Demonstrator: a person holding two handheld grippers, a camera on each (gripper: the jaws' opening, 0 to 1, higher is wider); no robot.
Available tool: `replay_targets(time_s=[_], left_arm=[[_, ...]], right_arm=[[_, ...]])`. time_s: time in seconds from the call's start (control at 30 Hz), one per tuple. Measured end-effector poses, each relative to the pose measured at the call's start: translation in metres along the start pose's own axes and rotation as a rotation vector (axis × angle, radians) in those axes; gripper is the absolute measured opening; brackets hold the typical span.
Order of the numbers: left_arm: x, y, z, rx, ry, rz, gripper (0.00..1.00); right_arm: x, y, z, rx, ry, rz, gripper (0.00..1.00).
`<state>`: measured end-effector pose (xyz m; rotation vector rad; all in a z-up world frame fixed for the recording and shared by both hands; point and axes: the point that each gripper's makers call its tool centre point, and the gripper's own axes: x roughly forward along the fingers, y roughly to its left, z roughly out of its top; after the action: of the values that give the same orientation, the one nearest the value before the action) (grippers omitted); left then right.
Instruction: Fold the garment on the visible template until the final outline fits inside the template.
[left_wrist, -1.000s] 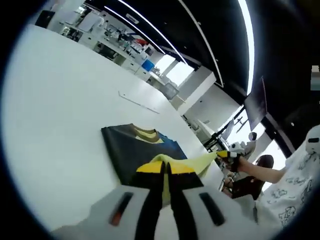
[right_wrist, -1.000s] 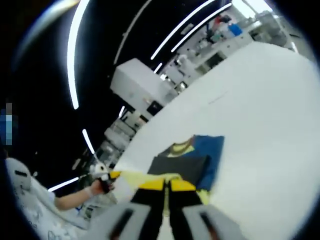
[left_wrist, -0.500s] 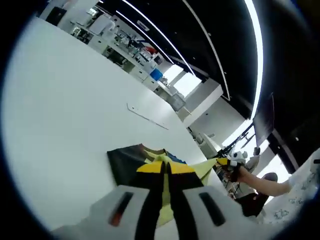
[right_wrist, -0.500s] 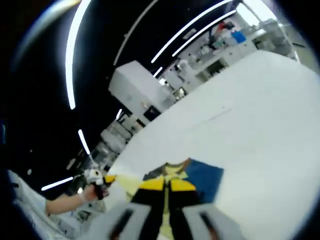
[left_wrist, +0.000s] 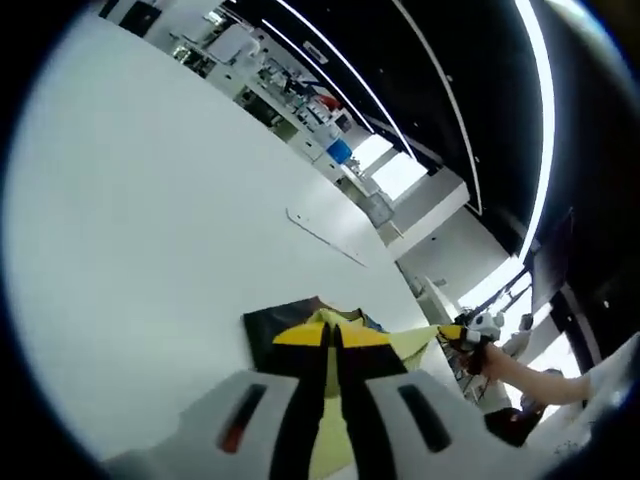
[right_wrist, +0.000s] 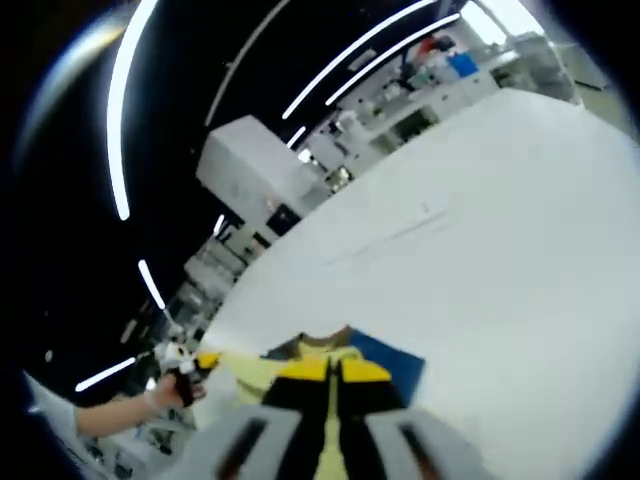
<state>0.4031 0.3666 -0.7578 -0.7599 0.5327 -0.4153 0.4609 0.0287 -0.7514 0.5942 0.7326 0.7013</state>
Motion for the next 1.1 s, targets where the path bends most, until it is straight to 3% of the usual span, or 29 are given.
replay_targets(time_s=[0.27, 0.33, 0.4, 0.67, 1.1], left_arm=[[0.007, 0.025, -0.025, -0.039, 0.048, 0.084, 0.0], [0.007, 0.029, -0.03, -0.043, 0.063, 0.098, 0.0], [0.006, 0.032, -0.035, -0.044, 0.078, 0.114, 0.0], [0.009, 0.037, -0.041, -0.007, 0.114, 0.137, 0.0], [0.008, 0.03, -0.043, 0.071, 0.132, 0.09, 0.02]], right_arm=[[0.011, -0.026, -0.028, 0.036, 0.054, -0.067, 0.0], [0.011, -0.029, -0.031, 0.099, 0.043, -0.074, 0.0], [0.01, -0.033, -0.034, 0.105, 0.04, -0.073, 0.0], [0.012, -0.041, -0.045, 0.119, 0.061, -0.1, 0.0], [0.006, -0.028, -0.052, -0.015, 0.098, -0.037, 0.01]])
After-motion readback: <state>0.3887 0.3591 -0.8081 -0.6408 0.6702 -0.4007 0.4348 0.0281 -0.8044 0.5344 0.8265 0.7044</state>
